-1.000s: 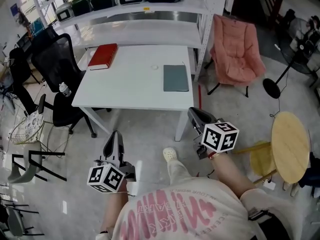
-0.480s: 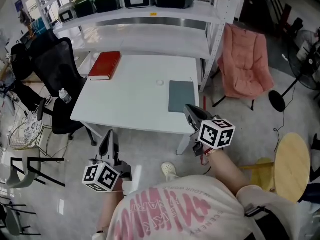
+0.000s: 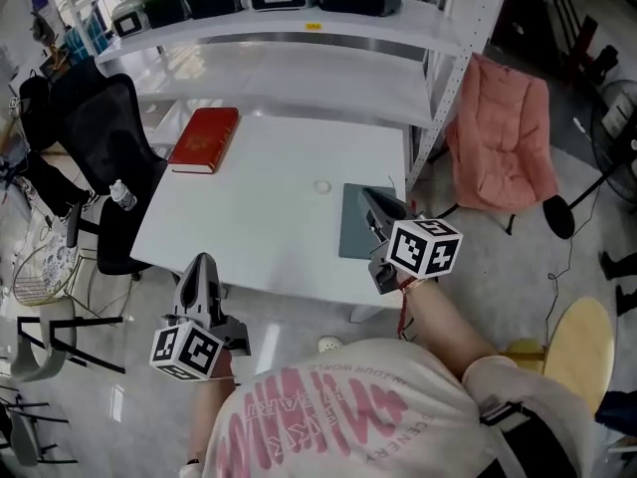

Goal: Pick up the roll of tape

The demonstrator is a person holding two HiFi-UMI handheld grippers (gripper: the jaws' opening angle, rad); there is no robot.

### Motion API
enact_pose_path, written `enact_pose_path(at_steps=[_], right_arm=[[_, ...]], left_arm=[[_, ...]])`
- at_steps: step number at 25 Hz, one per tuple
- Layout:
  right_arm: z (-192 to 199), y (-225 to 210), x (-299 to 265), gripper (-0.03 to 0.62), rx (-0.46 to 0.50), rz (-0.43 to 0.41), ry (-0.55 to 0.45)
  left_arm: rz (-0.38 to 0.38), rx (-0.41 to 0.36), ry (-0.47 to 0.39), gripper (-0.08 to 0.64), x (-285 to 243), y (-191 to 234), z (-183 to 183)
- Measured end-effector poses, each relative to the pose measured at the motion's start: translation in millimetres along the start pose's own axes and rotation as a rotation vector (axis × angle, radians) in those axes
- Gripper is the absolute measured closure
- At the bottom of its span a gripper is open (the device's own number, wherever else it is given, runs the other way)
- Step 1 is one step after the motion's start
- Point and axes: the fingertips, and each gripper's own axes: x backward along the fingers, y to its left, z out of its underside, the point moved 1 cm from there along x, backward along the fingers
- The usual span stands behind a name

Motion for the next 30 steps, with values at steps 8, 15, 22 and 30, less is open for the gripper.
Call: enact_pose_path(at_steps=[8,15,22,30], right_arm=[[-3.5,-25.5,-71.6,0.578,0.005,-0.037,0.05],[17.7,-40.8,-123.8,0.578,-0.041,-0.066,0.121],[51.3,-60.4,-157.9,0.578,-0.047,-0.065,0.219],[87.5,-85.9,-194.9,0.578,0.027,-0.053,0.373]], left_arm=[[-0.089,0.028,-0.014,0.535,-35.4,34.8,3.5],[-0.146,0.041,0.018,0.535,-50.5,54.7,19.2],[-0.208,0.076,0.042,0.535,-42.8,73.7,36.2],[-0.258,0.079,0.069,0.535,-32.4,83.6,41.6]])
